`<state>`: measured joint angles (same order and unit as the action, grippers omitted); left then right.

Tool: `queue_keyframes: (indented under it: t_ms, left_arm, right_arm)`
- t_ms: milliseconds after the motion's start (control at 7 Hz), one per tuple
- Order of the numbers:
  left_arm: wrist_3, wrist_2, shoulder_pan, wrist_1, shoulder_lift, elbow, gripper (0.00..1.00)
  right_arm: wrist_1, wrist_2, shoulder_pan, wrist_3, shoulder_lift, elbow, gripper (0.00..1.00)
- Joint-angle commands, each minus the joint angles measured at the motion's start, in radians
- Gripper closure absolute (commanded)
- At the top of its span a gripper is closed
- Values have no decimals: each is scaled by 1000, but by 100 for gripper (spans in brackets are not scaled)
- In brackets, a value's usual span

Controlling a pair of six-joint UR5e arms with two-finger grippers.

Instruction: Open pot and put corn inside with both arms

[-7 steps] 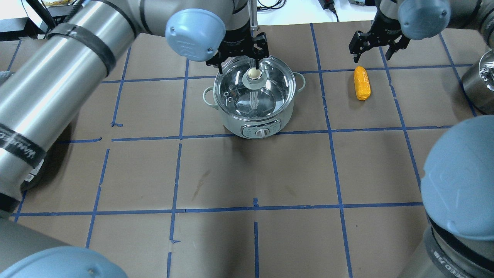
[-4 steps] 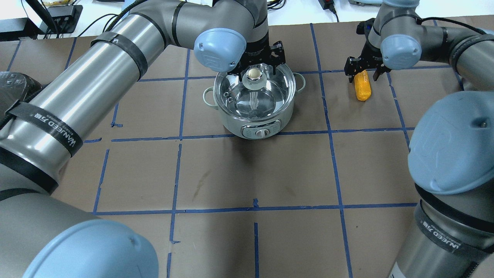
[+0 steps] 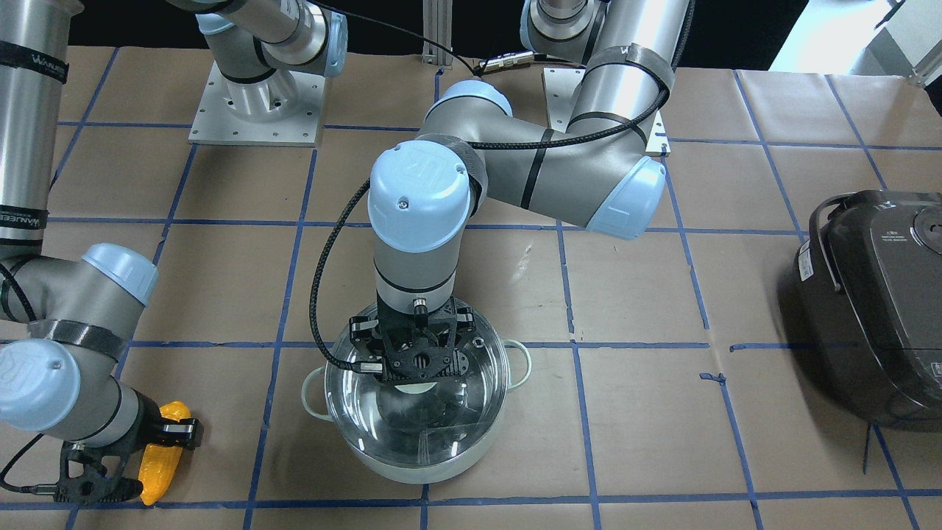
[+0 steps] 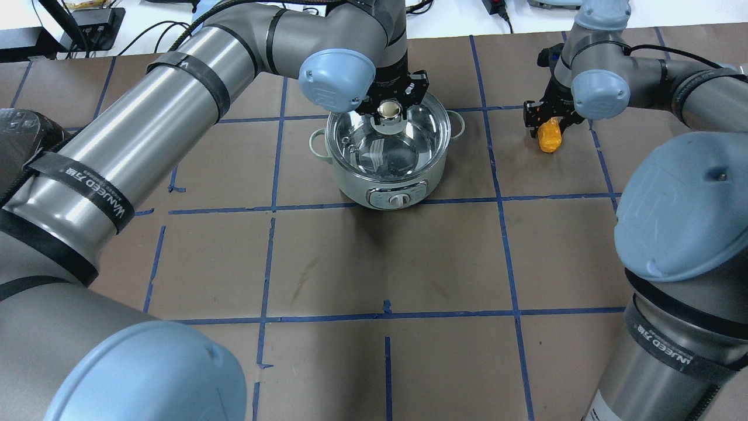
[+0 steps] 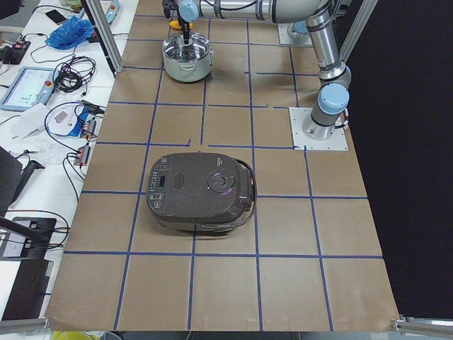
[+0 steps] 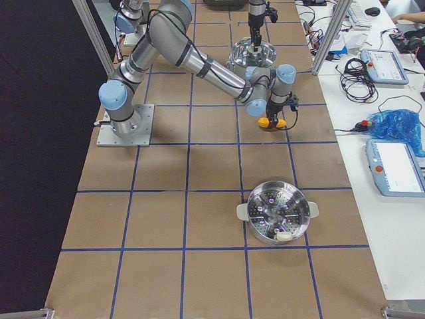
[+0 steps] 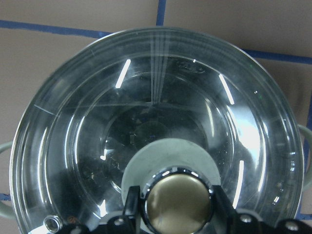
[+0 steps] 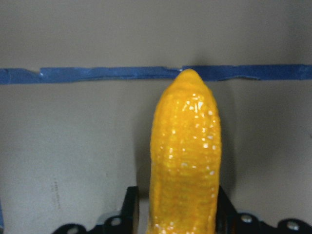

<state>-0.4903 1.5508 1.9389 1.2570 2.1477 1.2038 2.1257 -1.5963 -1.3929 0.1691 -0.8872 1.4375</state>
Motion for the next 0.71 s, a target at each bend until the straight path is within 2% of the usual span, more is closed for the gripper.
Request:
queue_keyframes:
  t_ms: [0, 143, 286, 571]
  left_arm:
    - [4, 0, -5, 4, -58, -18, 91]
    - [57, 2, -17, 22, -93, -29, 91]
    - [210, 11, -109, 54, -138, -15, 91]
    - [498, 2, -347, 70, -170, 51, 91]
  right_arm:
    - [-24, -2, 0, -6, -31, -5, 93]
    - [-73, -1, -1, -8, -80, -11, 93]
    - [-138, 4, -29, -23, -143, -15, 92]
    - [-182, 19, -214, -86, -229, -42, 92]
